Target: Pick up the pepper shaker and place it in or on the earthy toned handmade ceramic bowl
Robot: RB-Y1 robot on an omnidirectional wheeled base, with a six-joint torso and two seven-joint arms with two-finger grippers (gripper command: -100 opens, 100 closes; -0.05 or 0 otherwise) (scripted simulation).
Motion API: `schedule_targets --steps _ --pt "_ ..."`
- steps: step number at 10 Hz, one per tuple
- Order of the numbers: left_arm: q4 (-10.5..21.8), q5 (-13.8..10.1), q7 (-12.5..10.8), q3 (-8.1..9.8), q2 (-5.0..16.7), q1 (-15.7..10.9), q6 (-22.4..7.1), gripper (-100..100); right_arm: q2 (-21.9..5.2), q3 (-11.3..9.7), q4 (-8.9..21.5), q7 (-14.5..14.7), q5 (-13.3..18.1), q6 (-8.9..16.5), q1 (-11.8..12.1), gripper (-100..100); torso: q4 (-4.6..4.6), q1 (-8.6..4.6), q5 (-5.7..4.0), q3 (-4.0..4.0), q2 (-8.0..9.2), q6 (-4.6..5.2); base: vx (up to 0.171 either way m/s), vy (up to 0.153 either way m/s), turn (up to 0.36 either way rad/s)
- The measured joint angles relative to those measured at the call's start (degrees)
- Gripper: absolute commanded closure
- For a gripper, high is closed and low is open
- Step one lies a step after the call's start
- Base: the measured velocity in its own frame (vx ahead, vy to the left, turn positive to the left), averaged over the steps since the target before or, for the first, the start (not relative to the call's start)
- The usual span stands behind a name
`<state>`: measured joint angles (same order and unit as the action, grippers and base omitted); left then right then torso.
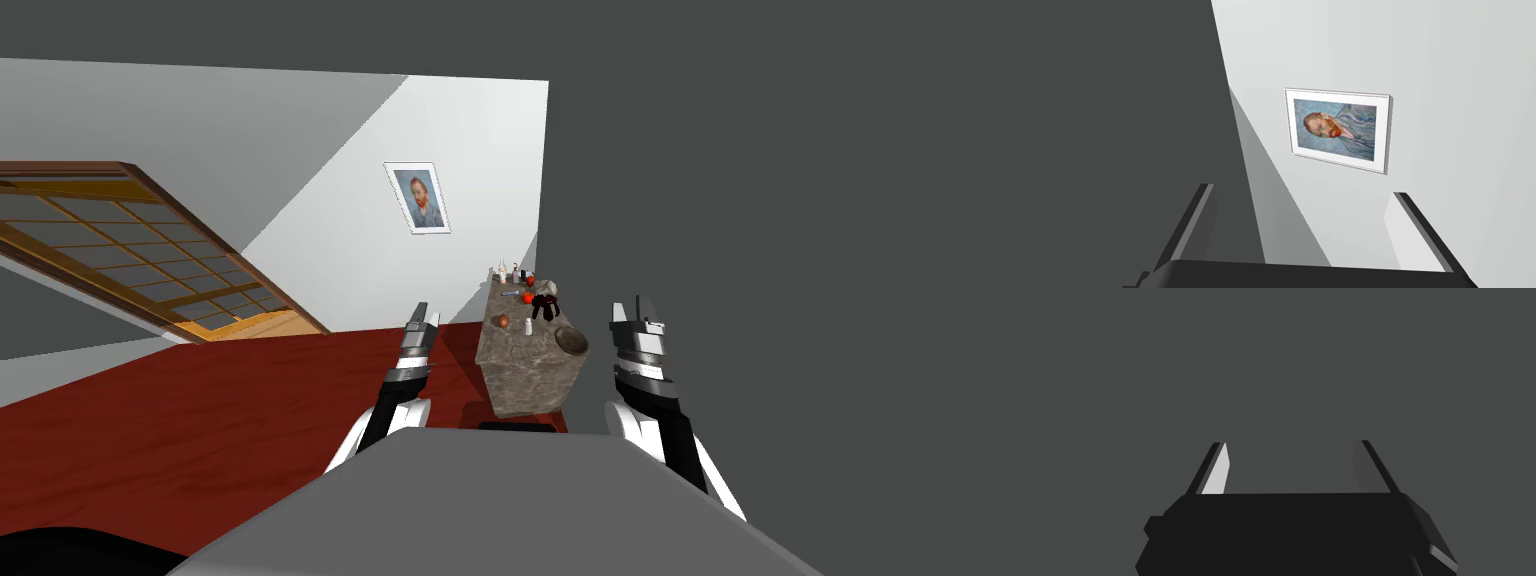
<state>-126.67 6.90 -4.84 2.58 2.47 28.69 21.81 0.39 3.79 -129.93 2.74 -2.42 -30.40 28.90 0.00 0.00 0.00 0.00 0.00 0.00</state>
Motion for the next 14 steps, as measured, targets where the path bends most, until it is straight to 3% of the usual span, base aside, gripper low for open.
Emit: schedule_targets --steps 5,8,14 --pt "0.00 0.00 0.00 -0.01 -0.01 -0.01 0.00 0 -5.04 2.21 2.65 3.48 3.06 4.69 0.07 -100 0.03 0.44 0.09 0.08 0.14 -0.02 -0.031 0.092 0.072" --pt "0.00 0.00 0.00 -0.01 -0.01 -0.01 0.00 0 -7.14 4.14 6.46 5.28 4.58 6.55 -1.04 -100 0.02 0.30 0.06 0.05 0.09 -0.01 -0.021 0.086 0.086" --pt "0.00 0.00 0.00 -0.01 -0.01 0.00 0.00 0 -10.85 7.10 13.60 11.28 10.38 14.34 -3.42 -100 0.01 0.40 0.10 0.03 0.04 -0.01 -0.012 0.113 0.100"
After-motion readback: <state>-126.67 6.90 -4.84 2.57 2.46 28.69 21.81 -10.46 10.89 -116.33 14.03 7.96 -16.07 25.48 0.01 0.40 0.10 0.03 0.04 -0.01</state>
